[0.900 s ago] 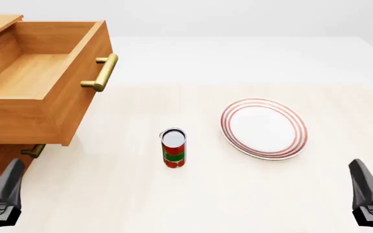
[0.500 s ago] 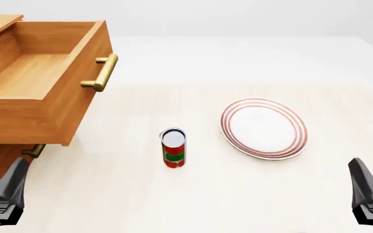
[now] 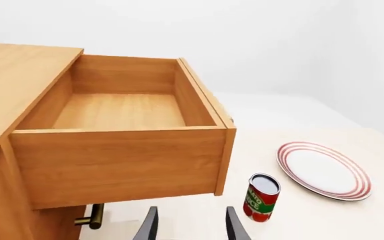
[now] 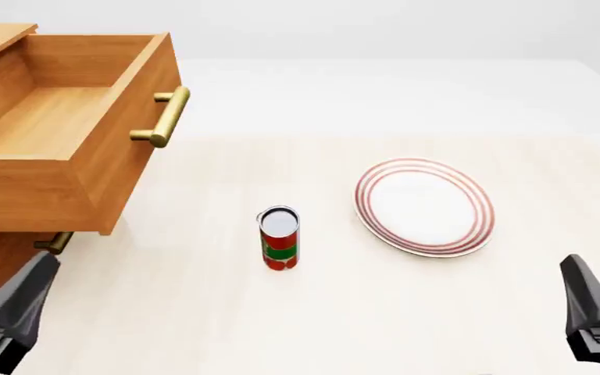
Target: Put the bowl in the top drawer of the cabinet.
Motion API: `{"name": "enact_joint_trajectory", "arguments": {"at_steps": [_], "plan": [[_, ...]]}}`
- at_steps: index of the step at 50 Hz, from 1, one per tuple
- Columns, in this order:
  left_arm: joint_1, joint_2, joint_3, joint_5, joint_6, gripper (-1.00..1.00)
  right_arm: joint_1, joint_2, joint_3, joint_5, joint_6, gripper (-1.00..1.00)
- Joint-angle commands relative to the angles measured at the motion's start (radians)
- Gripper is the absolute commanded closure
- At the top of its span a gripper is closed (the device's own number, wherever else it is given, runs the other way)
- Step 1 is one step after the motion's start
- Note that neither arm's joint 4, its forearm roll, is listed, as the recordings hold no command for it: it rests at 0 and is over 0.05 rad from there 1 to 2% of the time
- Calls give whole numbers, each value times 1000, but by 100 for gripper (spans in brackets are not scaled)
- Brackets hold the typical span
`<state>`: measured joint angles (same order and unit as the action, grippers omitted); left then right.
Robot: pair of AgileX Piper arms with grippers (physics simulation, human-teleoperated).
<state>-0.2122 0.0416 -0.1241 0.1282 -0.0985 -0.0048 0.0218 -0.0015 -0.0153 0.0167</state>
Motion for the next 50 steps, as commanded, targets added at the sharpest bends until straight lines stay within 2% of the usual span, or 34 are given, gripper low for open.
{"name": "enact_joint_trajectory", "arguments": {"at_steps": [1, 5, 14, 16, 19, 20, 32, 33, 43, 47, 50], "plan": [[-112, 12, -41, 51, 14, -100, 0, -6, 0, 6, 0, -100], [-159, 30, -55, 55, 27, -100, 0, -8, 0, 8, 0, -100], [-239, 107, -67, 17, -4, -100, 0, -12, 0, 12, 0, -100], [-258, 143, -67, 2, -35, -100, 0, -13, 0, 12, 0, -100], [-293, 186, -71, -15, -36, -100, -1, -13, 0, 13, 0, -100], [-312, 228, -69, -35, -69, -100, -1, -13, 0, 13, 0, -100], [-431, 340, -88, -93, -65, -100, -1, -12, 0, 12, 1, -100], [-453, 336, -89, -96, -90, -100, -1, -12, 0, 12, 1, -100], [-572, 481, -114, -163, -74, -100, -1, -12, 0, 12, 0, -100], [-608, 530, -120, -186, -112, -100, -1, -12, 0, 12, 0, -100], [-626, 568, -129, -206, -109, -100, -1, -12, 0, 12, 0, -100]]}}
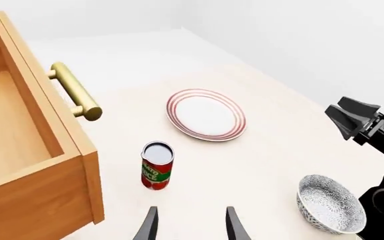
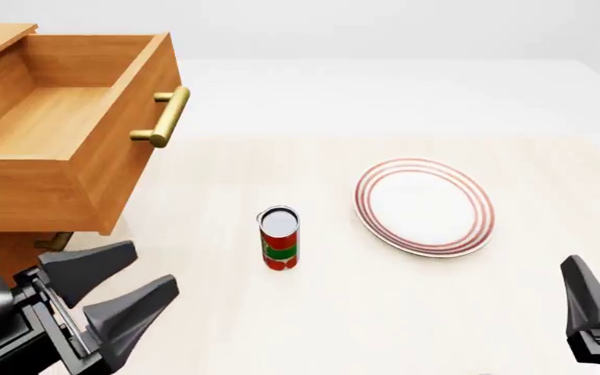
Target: Put the bowl in the top drawer of the cabinet.
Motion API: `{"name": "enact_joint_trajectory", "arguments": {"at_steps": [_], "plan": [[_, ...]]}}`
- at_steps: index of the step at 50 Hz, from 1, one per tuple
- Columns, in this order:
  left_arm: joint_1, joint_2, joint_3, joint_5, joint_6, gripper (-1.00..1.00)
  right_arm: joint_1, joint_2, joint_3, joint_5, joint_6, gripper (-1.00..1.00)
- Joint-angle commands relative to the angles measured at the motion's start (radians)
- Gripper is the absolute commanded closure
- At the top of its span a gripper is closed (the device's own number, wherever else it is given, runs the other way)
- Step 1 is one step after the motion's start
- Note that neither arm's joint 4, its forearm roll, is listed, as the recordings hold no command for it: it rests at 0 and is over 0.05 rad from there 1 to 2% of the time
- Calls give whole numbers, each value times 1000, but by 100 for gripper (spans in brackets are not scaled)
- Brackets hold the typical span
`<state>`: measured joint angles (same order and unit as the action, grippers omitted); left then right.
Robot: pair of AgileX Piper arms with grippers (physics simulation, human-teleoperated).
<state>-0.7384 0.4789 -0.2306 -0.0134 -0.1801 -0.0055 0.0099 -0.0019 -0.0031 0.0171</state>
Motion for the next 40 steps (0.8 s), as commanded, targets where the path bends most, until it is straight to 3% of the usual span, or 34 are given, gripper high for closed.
{"name": "enact_joint_trajectory", "arguments": {"at_steps": [1, 16, 40], "plan": [[-108, 146, -24, -73, -28, -100, 0, 0, 0, 0, 0, -100], [-232, 368, -63, -188, -45, -100, 0, 0, 0, 0, 0, -100], [-352, 585, -110, -310, -236, -100, 0, 0, 0, 0, 0, -100]]}}
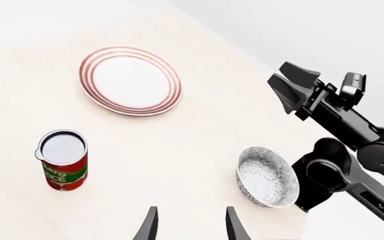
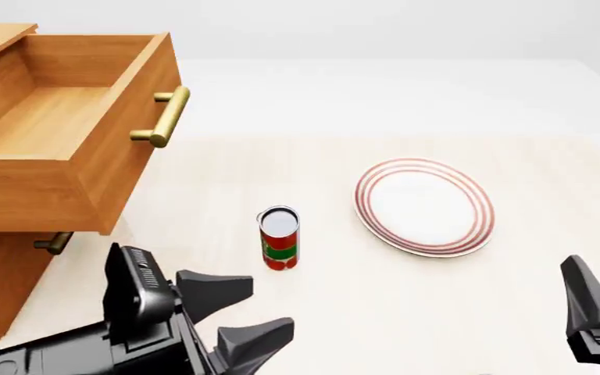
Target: Put the bowl in the top drawer of the cabinet.
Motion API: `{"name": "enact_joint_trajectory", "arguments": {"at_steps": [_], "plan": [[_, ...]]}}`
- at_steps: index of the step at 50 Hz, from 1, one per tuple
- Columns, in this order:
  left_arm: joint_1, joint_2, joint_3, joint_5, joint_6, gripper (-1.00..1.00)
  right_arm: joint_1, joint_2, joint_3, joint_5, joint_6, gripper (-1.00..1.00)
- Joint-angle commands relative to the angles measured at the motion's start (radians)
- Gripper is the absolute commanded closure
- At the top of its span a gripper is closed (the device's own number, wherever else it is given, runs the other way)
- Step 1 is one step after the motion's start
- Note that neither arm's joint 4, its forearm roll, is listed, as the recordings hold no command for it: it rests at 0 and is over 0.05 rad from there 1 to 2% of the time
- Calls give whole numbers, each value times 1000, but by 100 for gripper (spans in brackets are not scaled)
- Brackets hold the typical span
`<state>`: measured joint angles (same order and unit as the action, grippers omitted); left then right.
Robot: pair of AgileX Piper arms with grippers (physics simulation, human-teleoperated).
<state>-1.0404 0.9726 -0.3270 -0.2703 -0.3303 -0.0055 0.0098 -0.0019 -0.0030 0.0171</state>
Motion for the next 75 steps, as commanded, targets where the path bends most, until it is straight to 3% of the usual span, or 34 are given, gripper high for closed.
{"name": "enact_joint_trajectory", "arguments": {"at_steps": [1, 13, 14, 32, 75], "plan": [[-53, 98, -14, -56, -91, -100, 0, 0, 0, 0, 0, -100], [-78, 155, -36, -79, -133, -100, 0, 0, 0, 0, 0, -100], [-88, 178, -36, -93, -164, -100, 0, 0, 0, 0, 0, -100], [-113, 293, -55, -160, -260, -100, 0, 0, 0, 0, 0, -100], [-176, 535, -166, -241, -343, -100, -1, 0, 1, 0, 1, -100]]}}
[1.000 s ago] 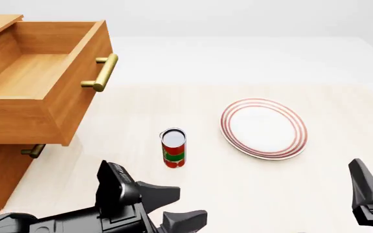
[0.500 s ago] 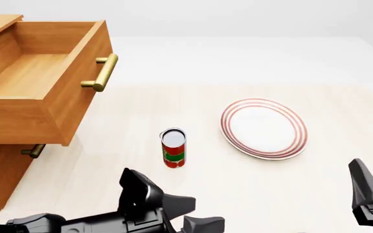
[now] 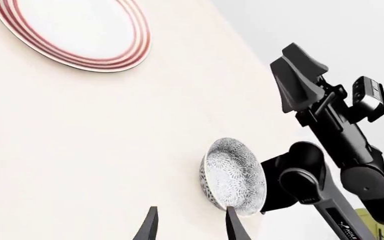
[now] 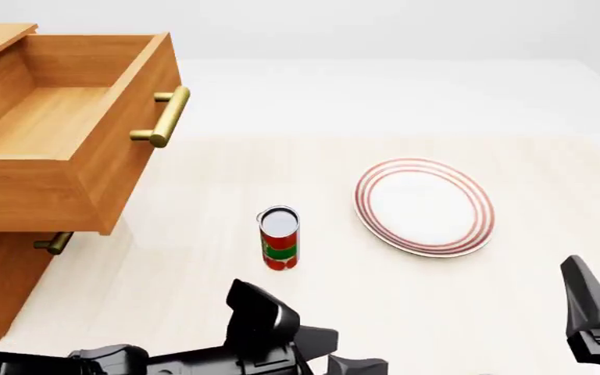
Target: Put the bowl in the top drawer of the cabinet.
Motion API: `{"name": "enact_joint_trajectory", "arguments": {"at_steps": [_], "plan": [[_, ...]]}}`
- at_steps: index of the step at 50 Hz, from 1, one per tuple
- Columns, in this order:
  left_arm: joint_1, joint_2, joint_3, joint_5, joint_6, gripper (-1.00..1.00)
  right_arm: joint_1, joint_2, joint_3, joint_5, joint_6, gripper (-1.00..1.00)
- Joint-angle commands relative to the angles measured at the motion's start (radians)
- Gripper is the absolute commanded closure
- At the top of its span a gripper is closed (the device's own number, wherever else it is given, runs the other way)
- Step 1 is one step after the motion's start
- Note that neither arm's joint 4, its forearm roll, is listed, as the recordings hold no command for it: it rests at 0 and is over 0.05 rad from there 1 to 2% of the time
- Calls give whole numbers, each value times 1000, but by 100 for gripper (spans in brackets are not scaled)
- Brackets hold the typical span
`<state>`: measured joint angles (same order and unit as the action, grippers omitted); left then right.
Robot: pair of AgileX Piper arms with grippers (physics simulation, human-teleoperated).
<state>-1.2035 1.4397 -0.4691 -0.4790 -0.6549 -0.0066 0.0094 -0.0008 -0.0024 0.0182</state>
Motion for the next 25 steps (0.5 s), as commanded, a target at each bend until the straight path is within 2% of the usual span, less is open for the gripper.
{"name": "enact_joint_trajectory", "arguments": {"at_steps": [1, 25], "plan": [[-14, 74, -27, -36, -20, -100, 0, 0, 0, 0, 0, -100], [-25, 193, -102, -56, -51, -100, 0, 1, 0, -1, 0, -100]]}}
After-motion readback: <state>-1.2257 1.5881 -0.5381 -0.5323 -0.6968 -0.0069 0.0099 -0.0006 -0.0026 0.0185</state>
